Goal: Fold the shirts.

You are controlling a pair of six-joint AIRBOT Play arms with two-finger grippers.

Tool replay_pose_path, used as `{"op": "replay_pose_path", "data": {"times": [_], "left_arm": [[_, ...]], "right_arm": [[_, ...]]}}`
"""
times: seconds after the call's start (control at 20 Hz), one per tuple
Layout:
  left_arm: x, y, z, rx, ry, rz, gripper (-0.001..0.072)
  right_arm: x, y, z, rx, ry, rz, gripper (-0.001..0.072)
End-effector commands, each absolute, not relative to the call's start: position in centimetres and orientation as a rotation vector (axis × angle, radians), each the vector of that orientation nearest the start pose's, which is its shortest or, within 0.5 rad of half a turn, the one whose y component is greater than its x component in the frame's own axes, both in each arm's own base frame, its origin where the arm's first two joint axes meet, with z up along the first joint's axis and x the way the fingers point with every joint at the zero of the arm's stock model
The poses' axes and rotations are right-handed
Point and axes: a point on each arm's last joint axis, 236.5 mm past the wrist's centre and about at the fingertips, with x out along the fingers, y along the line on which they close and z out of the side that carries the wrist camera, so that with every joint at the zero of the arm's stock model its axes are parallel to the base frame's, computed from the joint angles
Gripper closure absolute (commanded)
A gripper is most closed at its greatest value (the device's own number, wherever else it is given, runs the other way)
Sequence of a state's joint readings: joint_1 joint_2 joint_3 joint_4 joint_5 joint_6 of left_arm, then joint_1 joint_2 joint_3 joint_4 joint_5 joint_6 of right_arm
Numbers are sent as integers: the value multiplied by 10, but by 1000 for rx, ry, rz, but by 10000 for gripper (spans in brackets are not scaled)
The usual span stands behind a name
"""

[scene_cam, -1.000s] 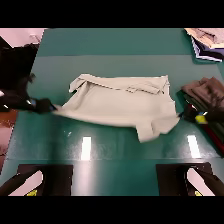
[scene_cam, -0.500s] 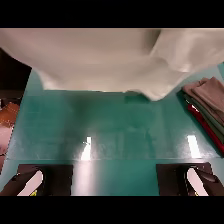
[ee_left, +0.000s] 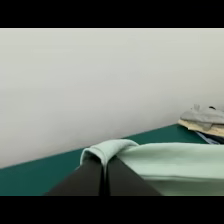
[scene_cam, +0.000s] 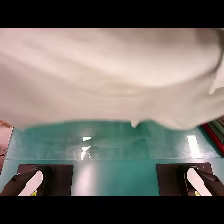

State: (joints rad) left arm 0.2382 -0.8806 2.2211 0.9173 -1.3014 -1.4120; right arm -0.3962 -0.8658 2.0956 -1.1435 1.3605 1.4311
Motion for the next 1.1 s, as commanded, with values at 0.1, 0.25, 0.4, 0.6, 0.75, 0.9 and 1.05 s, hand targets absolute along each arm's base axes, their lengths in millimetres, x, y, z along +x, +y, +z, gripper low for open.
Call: {"op": "replay_pose_path", "data": {"times": [0.1, 0.25, 0.4, 0.6, 0.75, 0.9, 1.05], "left_arm": [[302, -69, 391, -180, 462, -387, 680], [344, -59, 268, -320, 795, -385, 680], [378, -49, 171, -364, 961, -384, 680], [445, -26, 103, -381, 932, -327, 680], [492, -16, 81, -422, 834, -303, 680], [526, -9, 72, -464, 730, -283, 680], [543, 5, 72, -422, 660, -236, 680]], "right_arm": [[313, -35, 373, 121, 620, 12, 698], [361, -23, 263, 189, 951, 107, 698], [408, -25, 178, 137, 1119, 70, 698], [470, -32, 100, 50, 1141, 6, 698], [519, -21, 72, 65, 1052, 4, 698], [552, -12, 61, 78, 960, 2, 698], [575, -6, 66, 81, 865, 4, 698]]}}
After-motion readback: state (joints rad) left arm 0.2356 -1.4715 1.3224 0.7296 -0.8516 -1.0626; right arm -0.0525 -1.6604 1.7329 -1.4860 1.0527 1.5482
